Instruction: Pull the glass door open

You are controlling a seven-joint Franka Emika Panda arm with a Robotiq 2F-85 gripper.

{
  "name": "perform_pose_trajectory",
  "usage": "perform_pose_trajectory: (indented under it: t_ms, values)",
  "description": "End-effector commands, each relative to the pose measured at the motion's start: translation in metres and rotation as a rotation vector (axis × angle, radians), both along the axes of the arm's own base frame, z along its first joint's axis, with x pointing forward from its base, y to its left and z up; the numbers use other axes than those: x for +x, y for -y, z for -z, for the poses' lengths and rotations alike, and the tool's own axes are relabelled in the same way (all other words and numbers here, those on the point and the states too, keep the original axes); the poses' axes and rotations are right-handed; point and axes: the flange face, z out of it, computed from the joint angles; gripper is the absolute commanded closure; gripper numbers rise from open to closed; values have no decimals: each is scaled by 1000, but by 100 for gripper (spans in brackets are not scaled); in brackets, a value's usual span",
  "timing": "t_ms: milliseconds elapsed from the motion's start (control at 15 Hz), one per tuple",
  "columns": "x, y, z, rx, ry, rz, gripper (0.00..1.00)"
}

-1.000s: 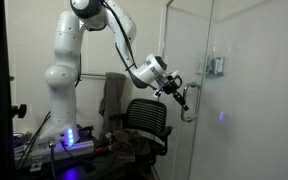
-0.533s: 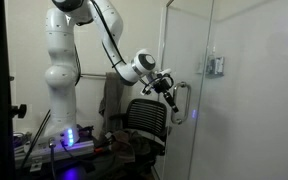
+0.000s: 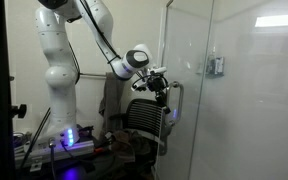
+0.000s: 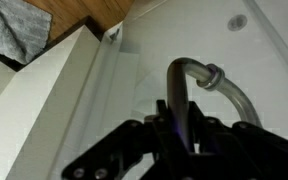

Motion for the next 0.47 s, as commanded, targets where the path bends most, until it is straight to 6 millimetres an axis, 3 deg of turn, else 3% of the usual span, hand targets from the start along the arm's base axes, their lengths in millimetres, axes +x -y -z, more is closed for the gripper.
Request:
perform_pose_trajectory:
  t_ms: [0,67,133,200,267,333,400]
  values:
    - [-17,3,-39,-5,-131,-51,94]
    - [-18,4,-41,13,-134,-43,94]
    - [-20,5,-44,20,-141,-32,86]
    - [-21,5,-47,26,-152,-24,55]
    - [-13,4,-8,62,-46,31,51]
    - [-14,4,-10,63,-56,24,72]
    - [-14,4,-10,61,-54,27,64]
